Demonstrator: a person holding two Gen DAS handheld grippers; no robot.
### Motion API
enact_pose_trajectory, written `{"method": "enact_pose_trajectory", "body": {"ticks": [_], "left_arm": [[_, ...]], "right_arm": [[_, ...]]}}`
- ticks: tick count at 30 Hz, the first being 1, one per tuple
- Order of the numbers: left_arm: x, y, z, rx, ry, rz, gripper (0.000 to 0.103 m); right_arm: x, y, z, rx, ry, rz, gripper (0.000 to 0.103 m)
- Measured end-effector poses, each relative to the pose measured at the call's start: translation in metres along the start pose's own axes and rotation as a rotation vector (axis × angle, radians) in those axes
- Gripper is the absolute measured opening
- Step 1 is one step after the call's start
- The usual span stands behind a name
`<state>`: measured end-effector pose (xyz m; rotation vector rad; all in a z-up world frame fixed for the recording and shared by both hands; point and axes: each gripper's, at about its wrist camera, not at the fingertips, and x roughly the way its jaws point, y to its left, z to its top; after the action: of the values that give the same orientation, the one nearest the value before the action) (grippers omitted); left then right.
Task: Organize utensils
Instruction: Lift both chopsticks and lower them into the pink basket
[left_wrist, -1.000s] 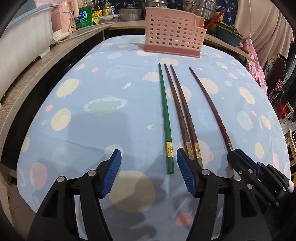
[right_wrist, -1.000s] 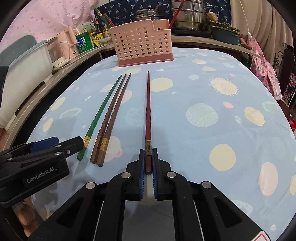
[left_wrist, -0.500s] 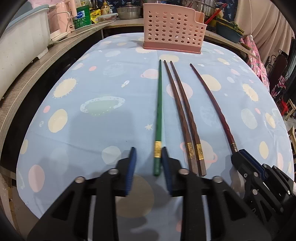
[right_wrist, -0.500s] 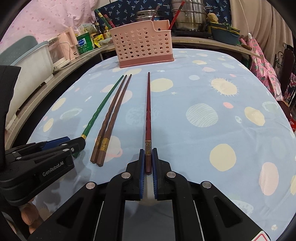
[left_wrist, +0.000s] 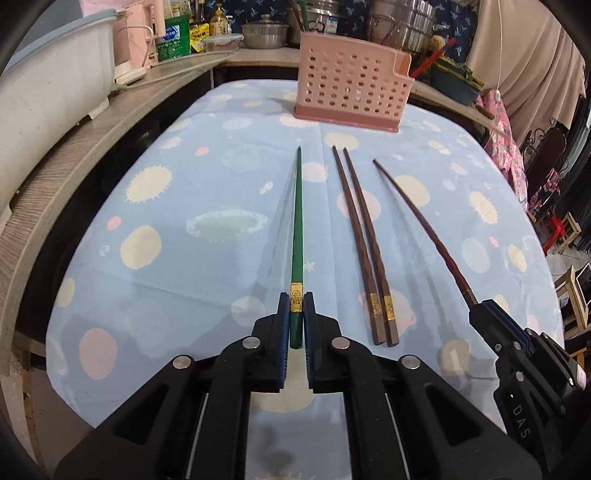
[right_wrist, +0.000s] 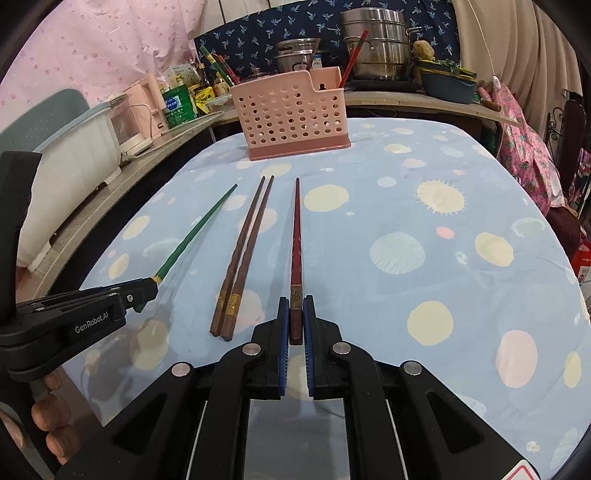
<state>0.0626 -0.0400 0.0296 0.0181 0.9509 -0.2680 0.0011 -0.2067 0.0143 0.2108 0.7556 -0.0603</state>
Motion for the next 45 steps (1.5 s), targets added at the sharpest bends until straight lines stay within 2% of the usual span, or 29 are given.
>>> {"method": "enact_pose_trajectory", "body": {"ticks": [9,16,21,28,33,40,45], "left_arm": [[-0.048,0.008,0.034,-0.019,-0.101,-0.011,0.007],[-0.076,0.011,0.073,-0.027,-0.189,-0.006,0.007],[-0.087,0.014,0.103,-0.035,-0.223,-0.014,0.007],[-0.090,0.014,0.146,-0.040,-0.233,-0.044,0.007],[-0.098,0.009,0.182,-0.032,-0.275,-0.063,0.007],[-0.116,-0.004,0.241,-0.028,-0.384,-0.072,0.007],[-0.130,-0.011,0.287,-0.050,-0.497,-0.100,0.007]], "right_arm": [[-0.035,0.000,0.038,0.012,-0.096,0.045,0.007],[-0.061,-0.002,0.085,0.012,-0.203,0.057,0.007],[-0.076,-0.003,0.119,0.005,-0.270,0.068,0.007],[-0.071,-0.005,0.165,-0.005,-0.287,0.083,0.007],[-0.070,-0.007,0.200,0.001,-0.318,0.105,0.007],[-0.072,-0.010,0.263,0.033,-0.404,0.141,0.007],[-0.066,-0.012,0.313,0.055,-0.466,0.162,0.007]]}}
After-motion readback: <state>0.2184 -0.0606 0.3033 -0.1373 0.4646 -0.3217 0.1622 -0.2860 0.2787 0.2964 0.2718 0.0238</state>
